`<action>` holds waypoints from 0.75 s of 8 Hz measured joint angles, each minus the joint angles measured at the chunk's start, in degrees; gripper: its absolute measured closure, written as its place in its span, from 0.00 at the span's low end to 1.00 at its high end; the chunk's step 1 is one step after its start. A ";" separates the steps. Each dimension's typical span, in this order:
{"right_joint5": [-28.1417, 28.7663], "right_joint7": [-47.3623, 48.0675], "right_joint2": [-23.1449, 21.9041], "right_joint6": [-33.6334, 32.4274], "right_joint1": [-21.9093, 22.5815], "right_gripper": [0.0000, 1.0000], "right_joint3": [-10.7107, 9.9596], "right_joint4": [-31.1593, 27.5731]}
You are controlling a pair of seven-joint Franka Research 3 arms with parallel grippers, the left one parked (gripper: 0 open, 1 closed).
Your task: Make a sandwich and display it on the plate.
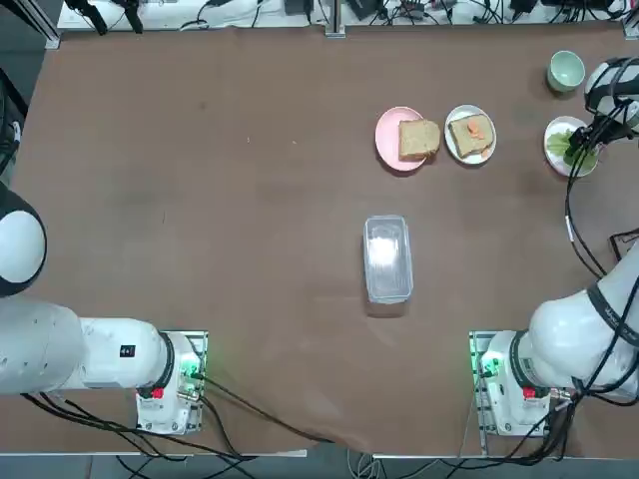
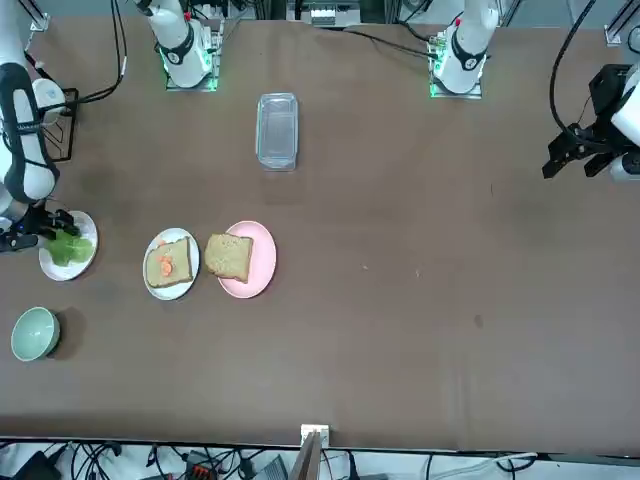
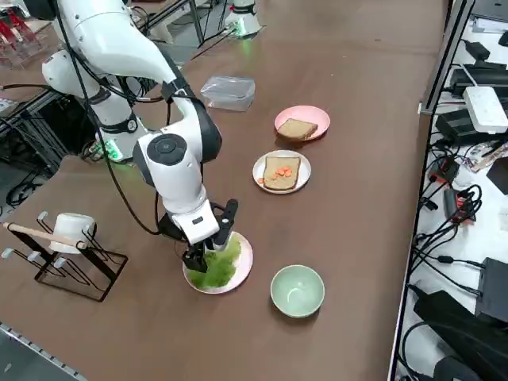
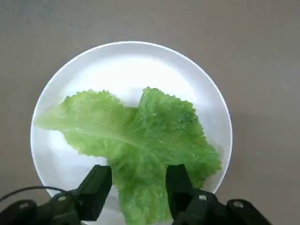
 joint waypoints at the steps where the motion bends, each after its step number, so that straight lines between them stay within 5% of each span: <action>1: 0.00 0.03 0.54 0.35 -0.02 0.33 -0.02 0.00; 4: -0.93 0.03 1.35 0.65 -0.03 0.52 -0.19 0.06; 6: -1.94 -0.13 1.17 0.70 -0.04 0.89 -0.53 0.68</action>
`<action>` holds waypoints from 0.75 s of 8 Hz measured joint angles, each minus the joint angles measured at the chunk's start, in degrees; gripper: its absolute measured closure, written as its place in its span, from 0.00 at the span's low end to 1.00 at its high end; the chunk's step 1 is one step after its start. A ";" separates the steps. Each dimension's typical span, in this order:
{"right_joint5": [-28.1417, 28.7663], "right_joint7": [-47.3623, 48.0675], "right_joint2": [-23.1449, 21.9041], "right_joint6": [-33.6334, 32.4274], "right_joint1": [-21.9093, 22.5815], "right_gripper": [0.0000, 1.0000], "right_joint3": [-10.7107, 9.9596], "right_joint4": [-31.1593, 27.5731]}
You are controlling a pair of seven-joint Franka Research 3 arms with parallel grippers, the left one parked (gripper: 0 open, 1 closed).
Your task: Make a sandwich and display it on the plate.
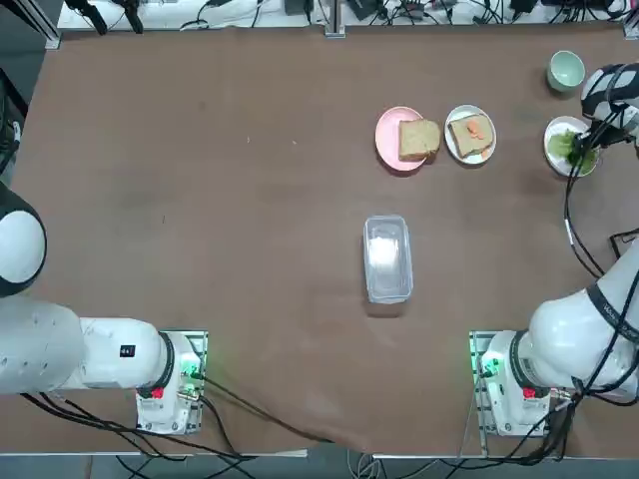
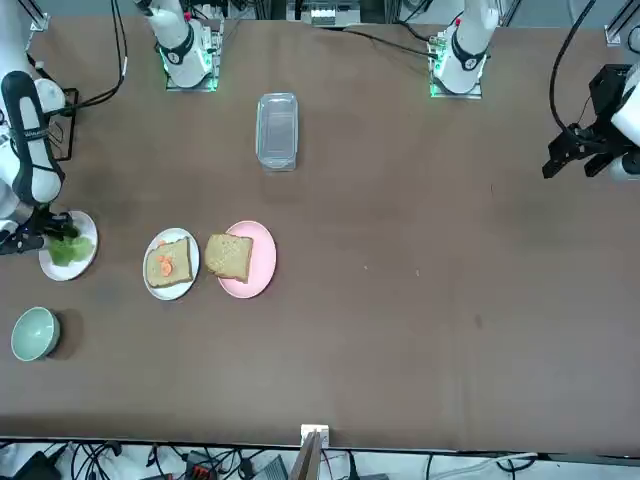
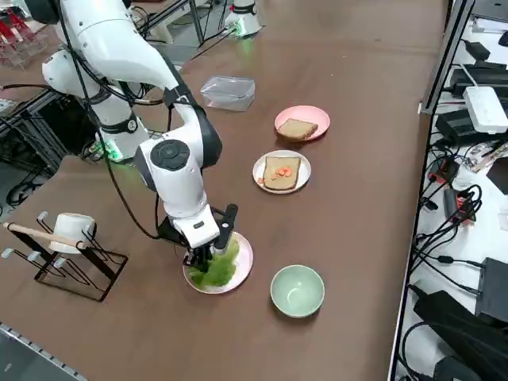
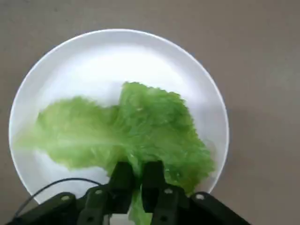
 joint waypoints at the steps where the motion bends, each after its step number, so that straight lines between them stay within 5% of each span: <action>1: -0.12 -0.38 -0.35 -0.42 0.00 0.93 -0.22 0.53; 6: -0.22 0.49 -10.76 -12.73 4.46 0.93 -0.23 3.33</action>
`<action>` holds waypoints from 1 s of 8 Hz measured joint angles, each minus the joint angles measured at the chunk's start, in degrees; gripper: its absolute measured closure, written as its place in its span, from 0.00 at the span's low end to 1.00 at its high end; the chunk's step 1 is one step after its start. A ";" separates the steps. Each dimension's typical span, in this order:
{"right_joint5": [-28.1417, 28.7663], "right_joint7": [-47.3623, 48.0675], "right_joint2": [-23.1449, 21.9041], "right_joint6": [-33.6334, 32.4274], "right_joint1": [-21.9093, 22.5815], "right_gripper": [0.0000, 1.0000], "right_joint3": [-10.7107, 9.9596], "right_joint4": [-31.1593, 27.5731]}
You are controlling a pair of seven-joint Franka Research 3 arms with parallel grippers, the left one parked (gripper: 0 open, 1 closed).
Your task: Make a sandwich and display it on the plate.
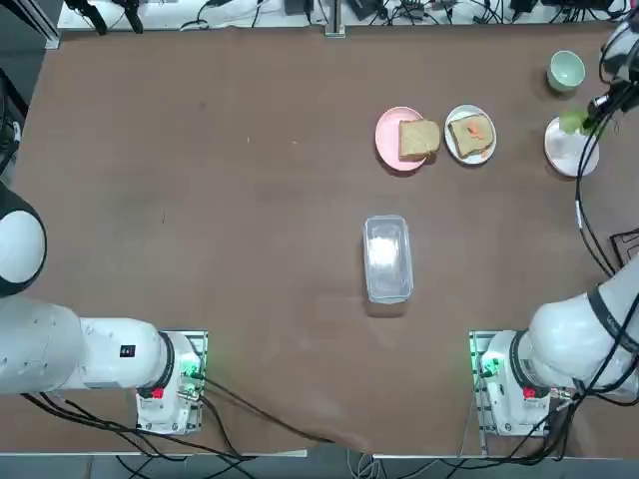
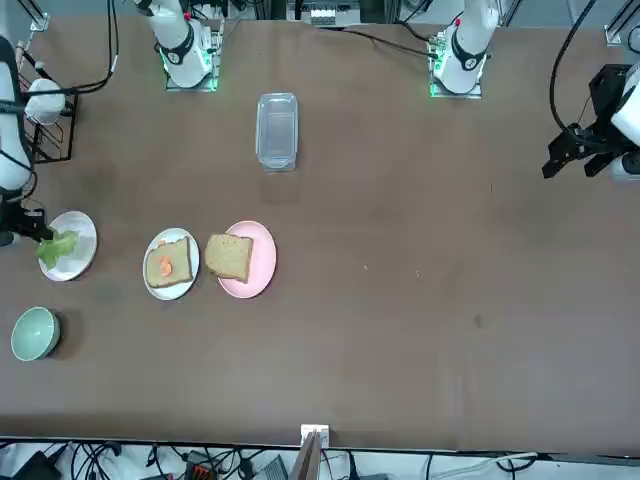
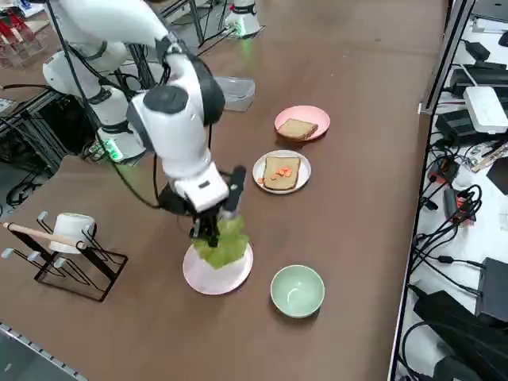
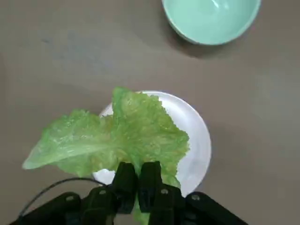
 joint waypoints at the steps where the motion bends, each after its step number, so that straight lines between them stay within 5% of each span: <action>1: 0.00 3.71 -3.05 -3.67 3.17 0.94 0.14 -0.02; 4: 0.00 19.80 -5.90 -10.98 12.61 0.95 0.52 -0.25; 8: -1.43 36.71 -3.94 -11.39 27.70 0.95 0.70 -1.91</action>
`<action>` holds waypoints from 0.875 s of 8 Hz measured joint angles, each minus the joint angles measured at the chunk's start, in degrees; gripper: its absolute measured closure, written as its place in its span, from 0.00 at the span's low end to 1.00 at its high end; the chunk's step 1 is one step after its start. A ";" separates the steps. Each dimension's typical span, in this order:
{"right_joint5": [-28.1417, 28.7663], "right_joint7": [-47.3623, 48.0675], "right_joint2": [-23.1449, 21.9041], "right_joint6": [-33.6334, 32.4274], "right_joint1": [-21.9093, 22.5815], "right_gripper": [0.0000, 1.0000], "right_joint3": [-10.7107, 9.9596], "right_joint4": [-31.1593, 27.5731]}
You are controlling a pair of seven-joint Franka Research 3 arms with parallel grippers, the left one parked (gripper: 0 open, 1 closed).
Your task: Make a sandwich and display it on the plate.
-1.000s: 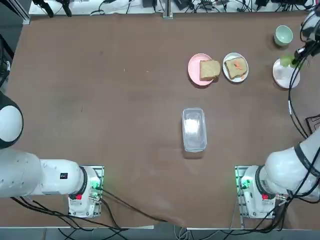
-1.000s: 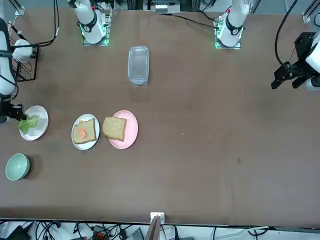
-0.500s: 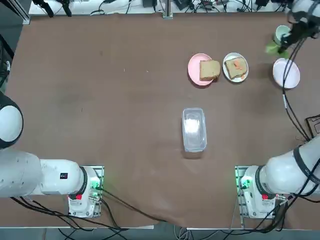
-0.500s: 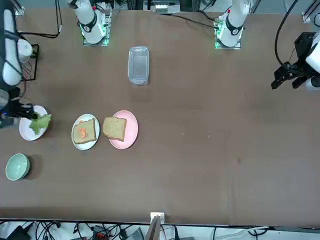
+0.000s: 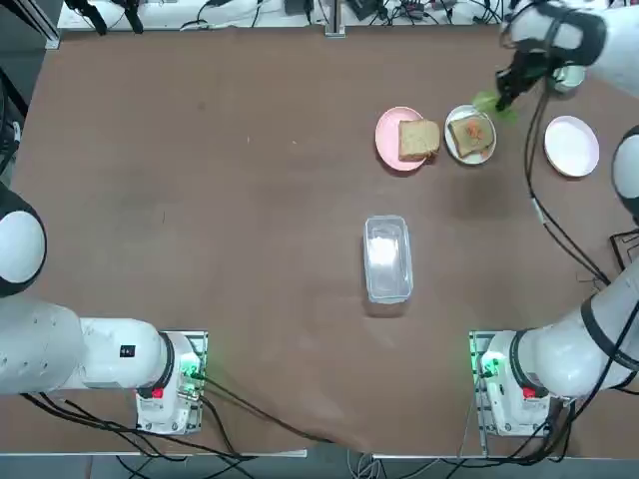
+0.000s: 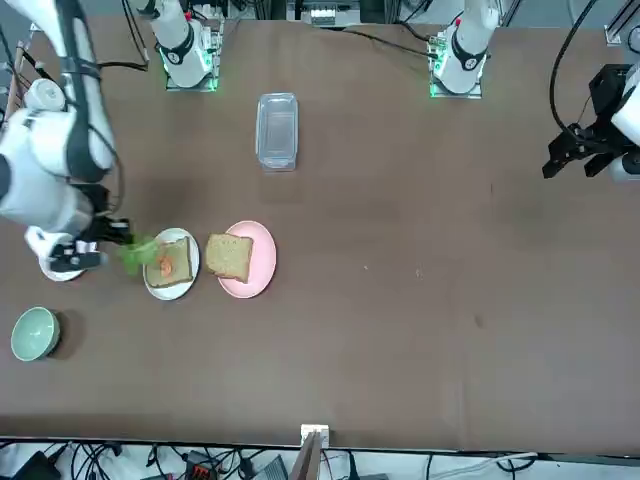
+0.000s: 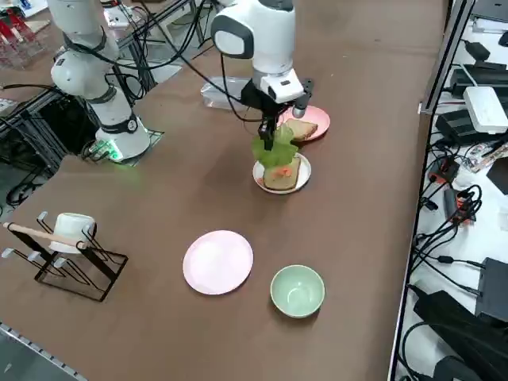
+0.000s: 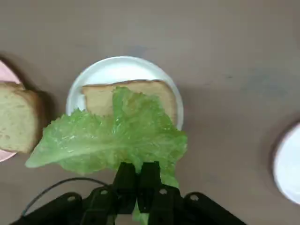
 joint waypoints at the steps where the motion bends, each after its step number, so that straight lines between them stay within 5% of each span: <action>1: -2.59 1.38 1.12 0.15 2.14 0.95 -0.02 -0.18; 7: -9.71 1.95 5.81 5.30 3.17 0.95 -0.86 -0.65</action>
